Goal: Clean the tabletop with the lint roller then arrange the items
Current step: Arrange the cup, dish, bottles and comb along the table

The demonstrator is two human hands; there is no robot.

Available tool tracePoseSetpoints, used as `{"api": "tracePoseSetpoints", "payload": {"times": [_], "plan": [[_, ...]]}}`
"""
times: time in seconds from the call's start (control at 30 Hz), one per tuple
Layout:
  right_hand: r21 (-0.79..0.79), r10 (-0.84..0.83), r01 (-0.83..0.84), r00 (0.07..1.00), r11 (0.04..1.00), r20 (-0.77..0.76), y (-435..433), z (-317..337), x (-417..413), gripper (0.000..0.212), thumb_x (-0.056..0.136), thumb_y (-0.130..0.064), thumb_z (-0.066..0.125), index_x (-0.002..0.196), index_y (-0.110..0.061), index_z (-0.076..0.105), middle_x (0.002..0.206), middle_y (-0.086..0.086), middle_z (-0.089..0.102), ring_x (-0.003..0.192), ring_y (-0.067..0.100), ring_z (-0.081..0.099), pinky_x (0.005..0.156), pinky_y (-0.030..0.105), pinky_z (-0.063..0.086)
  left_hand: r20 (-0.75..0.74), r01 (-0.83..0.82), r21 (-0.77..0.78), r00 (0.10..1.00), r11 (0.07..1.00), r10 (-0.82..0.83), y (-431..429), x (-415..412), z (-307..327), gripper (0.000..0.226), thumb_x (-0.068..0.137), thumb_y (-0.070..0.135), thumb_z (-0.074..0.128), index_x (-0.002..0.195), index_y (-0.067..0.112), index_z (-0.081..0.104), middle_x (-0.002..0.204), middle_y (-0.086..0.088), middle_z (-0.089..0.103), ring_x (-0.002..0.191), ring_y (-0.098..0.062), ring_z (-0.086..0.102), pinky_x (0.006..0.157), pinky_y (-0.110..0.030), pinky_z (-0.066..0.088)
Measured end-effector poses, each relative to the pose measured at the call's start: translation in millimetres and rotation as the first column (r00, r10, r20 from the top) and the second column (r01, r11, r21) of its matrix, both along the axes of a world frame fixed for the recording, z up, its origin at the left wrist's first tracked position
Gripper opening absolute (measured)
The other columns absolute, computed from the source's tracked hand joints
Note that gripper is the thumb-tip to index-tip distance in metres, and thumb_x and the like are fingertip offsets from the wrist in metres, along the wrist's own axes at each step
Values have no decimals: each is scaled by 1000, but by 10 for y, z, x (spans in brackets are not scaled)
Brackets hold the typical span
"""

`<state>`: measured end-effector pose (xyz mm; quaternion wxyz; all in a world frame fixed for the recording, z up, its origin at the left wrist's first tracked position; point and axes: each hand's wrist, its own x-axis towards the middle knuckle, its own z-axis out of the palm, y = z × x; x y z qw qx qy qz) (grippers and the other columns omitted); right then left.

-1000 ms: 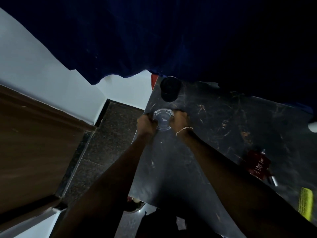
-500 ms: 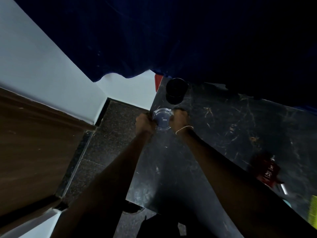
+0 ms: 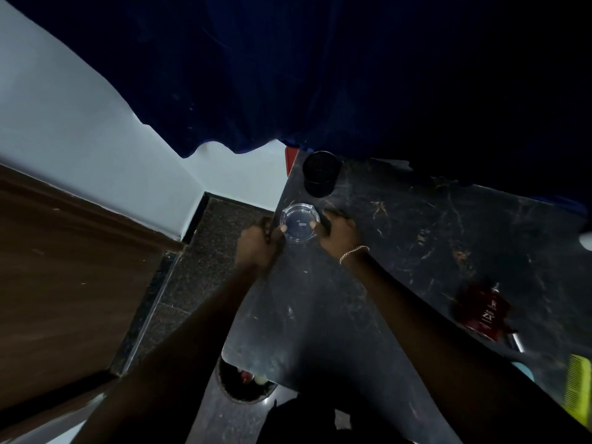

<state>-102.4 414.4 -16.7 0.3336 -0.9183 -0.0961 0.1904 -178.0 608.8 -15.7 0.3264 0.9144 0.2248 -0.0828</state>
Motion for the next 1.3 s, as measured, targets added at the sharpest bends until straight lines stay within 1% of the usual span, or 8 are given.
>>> {"api": "tracePoseSetpoints", "payload": {"times": [0.13, 0.2, 0.3, 0.57, 0.73, 0.93, 1.13, 1.3], "plan": [[-50, 73, -65, 981, 997, 177, -337, 81, -304, 59, 92, -49, 55, 137, -11, 52, 141, 11, 54, 129, 31, 52, 108, 40, 44, 110, 185, 192, 972, 964, -209, -175, -279, 103, 51, 102, 54, 49, 141, 21, 53, 135, -10, 60, 110, -38, 65, 82, -44, 57], [-130, 104, -74, 964, 989, 247, -528, 136, -481, 63, 93, -53, 51, 140, -12, 50, 146, 9, 50, 132, 29, 49, 109, 42, 42, 138, 245, 263, 948, 933, -288, -320, -403, 133, 61, 103, 56, 48, 152, 20, 45, 150, -10, 52, 130, -33, 57, 99, -45, 55], [-204, 154, -88, 930, 975, 333, -797, 227, -730, 67, 94, -55, 44, 145, -11, 45, 152, 9, 43, 141, 29, 40, 111, 44, 37, 129, 359, 333, 898, 872, -420, -561, -549, 173, 72, 104, 58, 44, 163, 19, 29, 169, -10, 30, 157, -28, 26, 124, -46, 32], [-215, 56, 25, 931, 976, 362, -1757, 342, -1378, 66, 98, -55, 39, 150, -15, 35, 159, 6, 33, 149, 21, 25, 116, 38, 28, 86, 537, 317, 804, 782, -588, -1503, -780, 115, 75, 105, 62, 33, 166, 20, 18, 174, -5, 10, 162, -24, 4, 131, -49, 16], [-229, -26, 118, 930, 966, 366, -2397, 407, -1647, 64, 98, -51, 41, 147, -11, 39, 155, 11, 38, 145, 28, 33, 114, 43, 38, 80, 611, 283, 754, 740, -652, -2182, -853, 53, 75, 106, 64, 27, 166, 22, 12, 175, -1, 5, 162, -20, -3, 131, -44, 6], [-207, -184, 267, 919, 941, 348, -3124, 437, -1780, 62, 93, -38, 60, 141, -2, 48, 145, 18, 49, 132, 34, 50, 106, 45, 46, 58, 659, 292, 711, 693, -701, -3026, -775, 162, 76, 104, 65, 29, 164, 18, 23, 171, -8, 24, 158, -27, 23, 126, -47, 22], [-173, -332, 382, 906, 908, 262, -3590, 421, -1744, 52, 93, -25, 60, 138, -3, 49, 143, 18, 50, 123, 36, 57, 97, 41, 52, 4, 616, 85, 786, 783, -618, -3741, -606, 233, 86, 94, 61, 59, 157, 11, 30, 157, -14, 45, 140, -31, 49, 110, -47, 48], [-299, -363, 409, 911, 862, 196, -3822, 389, -1642, 52, 93, -31, 54, 139, -8, 48, 138, 16, 54, 119, 37, 57, 98, 42, 48, -118, 517, 40, 852, 855, -509, -4215, -481, 218, 85, 88, 56, 71, 150, 10, 35, 145, -16, 50, 131, -34, 53, 105, -48, 50]]}}
